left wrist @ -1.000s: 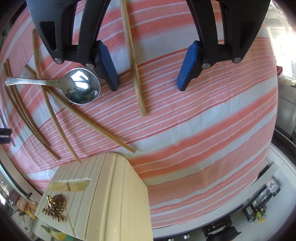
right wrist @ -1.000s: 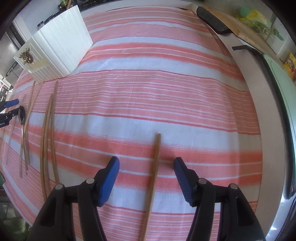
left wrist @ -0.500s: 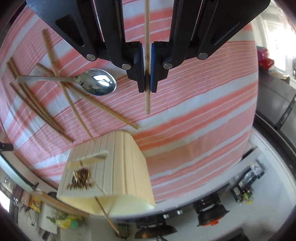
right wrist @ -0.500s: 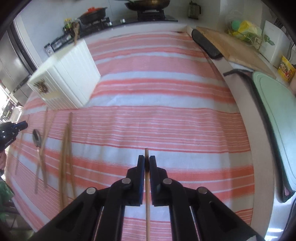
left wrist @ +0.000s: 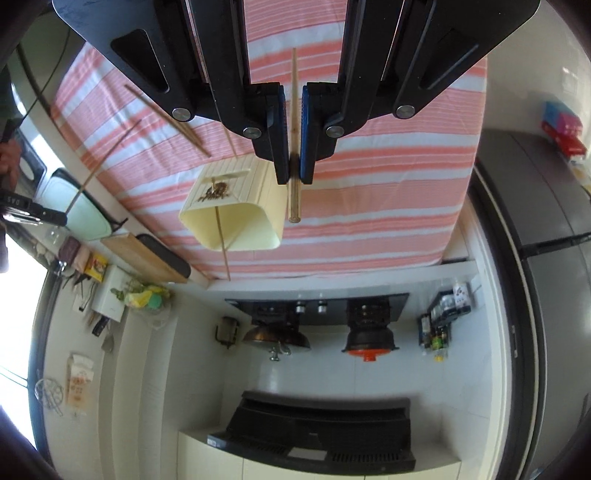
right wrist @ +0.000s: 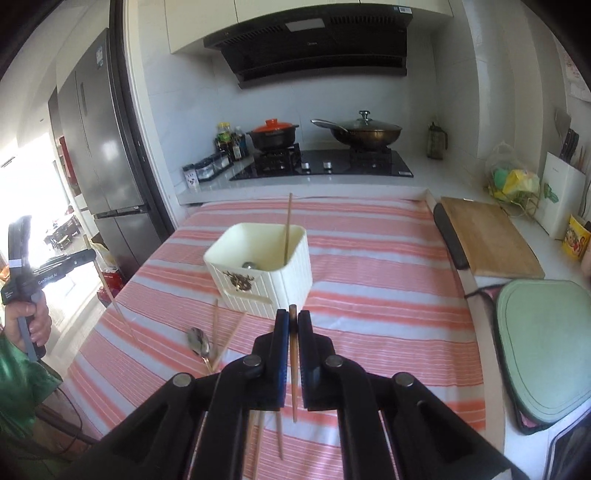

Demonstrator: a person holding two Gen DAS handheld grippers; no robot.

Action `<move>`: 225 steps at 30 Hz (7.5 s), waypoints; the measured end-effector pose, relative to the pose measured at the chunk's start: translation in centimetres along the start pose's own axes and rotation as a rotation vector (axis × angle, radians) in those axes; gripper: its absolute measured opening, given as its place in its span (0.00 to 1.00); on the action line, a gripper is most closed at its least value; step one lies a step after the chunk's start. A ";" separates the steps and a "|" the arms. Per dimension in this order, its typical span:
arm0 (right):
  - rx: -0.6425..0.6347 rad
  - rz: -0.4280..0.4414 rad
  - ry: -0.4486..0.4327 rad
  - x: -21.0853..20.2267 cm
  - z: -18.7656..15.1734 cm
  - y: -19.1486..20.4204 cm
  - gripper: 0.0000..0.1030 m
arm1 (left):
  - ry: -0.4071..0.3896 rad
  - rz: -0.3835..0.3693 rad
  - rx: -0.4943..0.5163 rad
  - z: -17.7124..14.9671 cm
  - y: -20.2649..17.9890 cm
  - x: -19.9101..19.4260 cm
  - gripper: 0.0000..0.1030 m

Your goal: Organize utensils

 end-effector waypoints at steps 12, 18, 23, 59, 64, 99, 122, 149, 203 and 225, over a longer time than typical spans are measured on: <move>-0.080 -0.006 -0.141 0.4 9.6 3.4 0.05 | -0.173 -0.033 -0.085 9.1 -0.6 -0.8 0.04; -0.095 -0.003 -0.193 2.1 14.7 4.1 0.05 | -0.244 -0.048 -0.100 14.1 -2.0 2.2 0.04; -0.103 0.010 -0.240 4.5 17.1 4.4 0.05 | -0.241 -0.036 -0.087 15.5 -3.7 7.0 0.04; -0.105 -0.213 -0.008 4.8 -15.6 1.0 0.58 | 0.272 0.072 -0.238 -17.5 0.4 4.8 0.94; -0.015 -0.266 0.041 6.3 -19.9 -0.8 0.58 | 0.268 0.112 -0.264 -20.0 -1.8 6.6 0.94; 0.015 -0.273 -0.002 6.5 -20.3 -0.7 0.58 | 0.435 -0.288 -0.603 -17.8 -15.1 17.2 0.30; 0.031 -0.231 0.063 7.3 -20.3 -1.1 0.58 | 0.499 -0.124 -0.543 -20.6 -1.7 9.7 0.17; -0.108 -0.236 0.371 11.4 -17.9 -0.3 0.06 | 0.354 0.167 0.014 -18.9 -4.7 11.1 0.09; 0.046 -0.124 0.576 16.0 -14.3 -7.9 0.42 | 0.522 0.135 0.037 -14.9 -1.0 17.1 0.91; 0.059 -0.017 0.110 4.2 -4.8 -2.8 0.06 | 0.165 0.074 -0.001 -8.7 -2.5 4.3 0.41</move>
Point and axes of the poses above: each gripper's, at about its wrist camera, not at the fingertips, and x roughly the way its jaws point, y to its left, z to its top, the point moved 3 cm from there along x, roughly the way its jaws point, and after that the axes turned 3 degrees about -x, right-handed, at the moved point
